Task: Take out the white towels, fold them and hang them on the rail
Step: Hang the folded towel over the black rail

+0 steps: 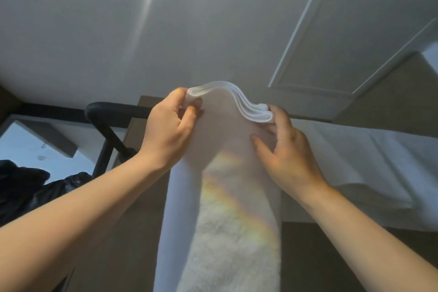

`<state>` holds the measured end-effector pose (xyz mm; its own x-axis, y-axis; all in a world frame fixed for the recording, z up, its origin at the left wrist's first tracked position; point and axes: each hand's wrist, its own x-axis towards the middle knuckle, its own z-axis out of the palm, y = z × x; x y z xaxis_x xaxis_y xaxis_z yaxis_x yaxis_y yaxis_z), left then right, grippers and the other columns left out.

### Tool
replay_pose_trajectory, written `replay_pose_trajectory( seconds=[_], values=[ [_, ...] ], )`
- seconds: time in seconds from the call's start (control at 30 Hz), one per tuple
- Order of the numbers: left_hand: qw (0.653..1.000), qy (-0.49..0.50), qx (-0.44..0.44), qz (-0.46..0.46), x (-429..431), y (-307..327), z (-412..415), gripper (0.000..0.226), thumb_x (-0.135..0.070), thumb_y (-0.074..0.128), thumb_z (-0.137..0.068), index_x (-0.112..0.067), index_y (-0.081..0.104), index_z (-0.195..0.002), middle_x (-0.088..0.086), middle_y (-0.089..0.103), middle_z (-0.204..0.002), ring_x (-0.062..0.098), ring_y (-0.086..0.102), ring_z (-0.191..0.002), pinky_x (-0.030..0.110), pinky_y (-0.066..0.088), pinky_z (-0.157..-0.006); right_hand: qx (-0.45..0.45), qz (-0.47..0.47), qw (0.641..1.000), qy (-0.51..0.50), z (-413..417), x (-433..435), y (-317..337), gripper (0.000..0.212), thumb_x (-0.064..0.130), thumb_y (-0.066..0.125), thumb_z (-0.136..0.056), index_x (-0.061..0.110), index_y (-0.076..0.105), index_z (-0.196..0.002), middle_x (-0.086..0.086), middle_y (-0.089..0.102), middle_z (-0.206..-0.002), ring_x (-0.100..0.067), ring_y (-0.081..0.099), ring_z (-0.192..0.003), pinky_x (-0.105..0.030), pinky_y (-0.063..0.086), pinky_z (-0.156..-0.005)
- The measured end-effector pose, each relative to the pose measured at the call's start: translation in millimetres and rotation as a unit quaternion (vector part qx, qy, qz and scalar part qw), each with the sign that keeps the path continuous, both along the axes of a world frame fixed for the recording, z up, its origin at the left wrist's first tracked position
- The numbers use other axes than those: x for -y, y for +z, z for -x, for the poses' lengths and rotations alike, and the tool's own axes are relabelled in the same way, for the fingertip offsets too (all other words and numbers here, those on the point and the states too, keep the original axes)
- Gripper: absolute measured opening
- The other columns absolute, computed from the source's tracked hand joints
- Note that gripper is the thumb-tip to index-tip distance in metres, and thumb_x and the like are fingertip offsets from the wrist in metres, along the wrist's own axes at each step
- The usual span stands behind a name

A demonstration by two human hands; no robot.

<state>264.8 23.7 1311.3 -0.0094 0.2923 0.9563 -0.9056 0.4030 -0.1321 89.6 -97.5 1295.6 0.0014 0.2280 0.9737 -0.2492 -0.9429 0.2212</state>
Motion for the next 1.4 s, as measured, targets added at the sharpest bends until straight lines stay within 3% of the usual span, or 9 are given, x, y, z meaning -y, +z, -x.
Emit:
replay_pose_trajectory(
  seconds=[0.27, 0.43, 0.57, 0.73, 0.9, 1.07, 1.17, 1.3, 1.4],
  values=[
    [0.997, 0.069, -0.003, -0.02, 8.3, 42.0, 4.7, 0.023, -0.026, 0.046, -0.101, -0.005, 0.049, -0.092, 0.017, 0.068, -0.091, 0.036, 0.059, -0.09, 0.044, 0.041, -0.077, -0.013, 0.013, 0.998, -0.053, -0.6, -2.0, 48.9, 0.056, 0.022, 0.067, -0.089, 0.016, 0.042, -0.138, -0.009, 0.066, -0.125, -0.03, 0.061, -0.116, -0.033, 0.046, -0.088],
    [0.98, 0.158, -0.053, -0.113, 14.9, 65.3, -1.9, 0.03, -0.03, 0.038, -0.104, -0.009, 0.047, -0.123, 0.018, 0.059, -0.124, 0.035, 0.053, -0.112, 0.037, 0.037, -0.085, -0.014, -0.064, 0.997, -0.041, -16.9, 0.4, 78.9, 0.045, 0.028, 0.061, -0.091, 0.015, 0.046, -0.132, -0.009, 0.068, -0.12, -0.029, 0.06, -0.114, -0.032, 0.047, -0.085],
    [0.966, 0.193, -0.071, -0.157, 21.9, 62.9, -8.2, 0.053, -0.034, 0.043, -0.102, -0.019, 0.024, -0.149, 0.013, 0.04, -0.147, 0.035, 0.047, -0.127, 0.041, 0.037, -0.103, -0.057, -0.152, 0.979, -0.122, -26.6, 4.6, 88.6, 0.078, 0.044, 0.05, -0.095, 0.012, 0.01, -0.155, -0.02, 0.056, -0.134, -0.036, 0.052, -0.124, -0.037, 0.042, -0.093],
    [0.944, 0.289, -0.038, -0.154, 21.2, 50.7, -18.0, 0.035, -0.036, 0.034, -0.104, -0.011, 0.055, -0.115, 0.015, 0.06, -0.118, 0.033, 0.051, -0.111, 0.037, 0.034, -0.09, -0.099, -0.116, 0.961, -0.23, -34.5, 2.1, 85.3, 0.045, 0.045, 0.031, -0.102, 0.018, 0.063, -0.117, -0.014, 0.058, -0.133, -0.032, 0.052, -0.122, -0.033, 0.038, -0.094],
    [0.986, 0.155, -0.023, -0.061, 14.1, 14.4, -26.1, 0.041, -0.038, 0.057, -0.093, -0.015, 0.049, -0.126, 0.006, 0.049, -0.127, 0.027, 0.047, -0.117, 0.041, 0.044, -0.096, -0.085, -0.088, 0.956, -0.265, -36.2, 1.4, 79.5, 0.048, 0.044, 0.026, -0.103, 0.019, 0.066, -0.111, -0.01, 0.061, -0.131, -0.031, 0.053, -0.121, -0.033, 0.038, -0.093],
    [0.982, -0.007, -0.118, -0.147, 14.1, -21.6, -26.8, 0.046, -0.049, 0.066, -0.085, -0.023, 0.043, -0.115, -0.009, 0.053, -0.105, 0.002, 0.056, -0.086, 0.009, 0.045, -0.058, -0.071, -0.089, 0.955, -0.273, -37.1, 1.7, 77.8, 0.05, 0.047, 0.025, -0.102, 0.018, 0.065, -0.102, -0.013, 0.063, -0.125, -0.032, 0.055, -0.116, -0.034, 0.038, -0.088],
    [0.968, -0.054, -0.16, -0.188, 21.7, -19.8, -24.0, 0.033, -0.04, 0.067, -0.088, -0.021, 0.048, -0.108, -0.012, 0.058, -0.093, -0.001, 0.055, -0.078, 0.008, 0.04, -0.05, -0.087, -0.107, 0.957, -0.254, -33.8, -0.7, 78.5, 0.046, 0.047, 0.027, -0.102, 0.016, 0.06, -0.093, -0.014, 0.064, -0.118, -0.032, 0.056, -0.112, -0.034, 0.035, -0.082],
    [0.961, -0.108, -0.185, -0.173, 26.7, -15.6, -23.3, 0.036, -0.033, 0.072, -0.085, -0.013, 0.061, -0.112, 0.002, 0.068, -0.101, 0.012, 0.064, -0.082, 0.02, 0.045, -0.057, -0.111, -0.126, 0.974, -0.151, -17.6, -5.9, 70.1, 0.039, 0.043, 0.042, -0.1, 0.019, 0.055, -0.127, -0.008, 0.053, -0.138, -0.024, 0.046, -0.128, -0.031, 0.036, -0.099],
    [0.956, -0.135, -0.192, -0.176, 26.3, -17.6, -24.3, 0.042, -0.033, 0.075, -0.082, -0.013, 0.062, -0.116, 0.002, 0.07, -0.101, 0.016, 0.067, -0.083, 0.022, 0.049, -0.058, -0.024, -0.111, 0.991, -0.074, 3.9, -3.7, 32.5, 0.042, 0.039, 0.051, -0.096, 0.024, 0.049, -0.136, 0.001, 0.047, -0.141, -0.017, 0.044, -0.13, -0.026, 0.034, -0.099]
  ],
)
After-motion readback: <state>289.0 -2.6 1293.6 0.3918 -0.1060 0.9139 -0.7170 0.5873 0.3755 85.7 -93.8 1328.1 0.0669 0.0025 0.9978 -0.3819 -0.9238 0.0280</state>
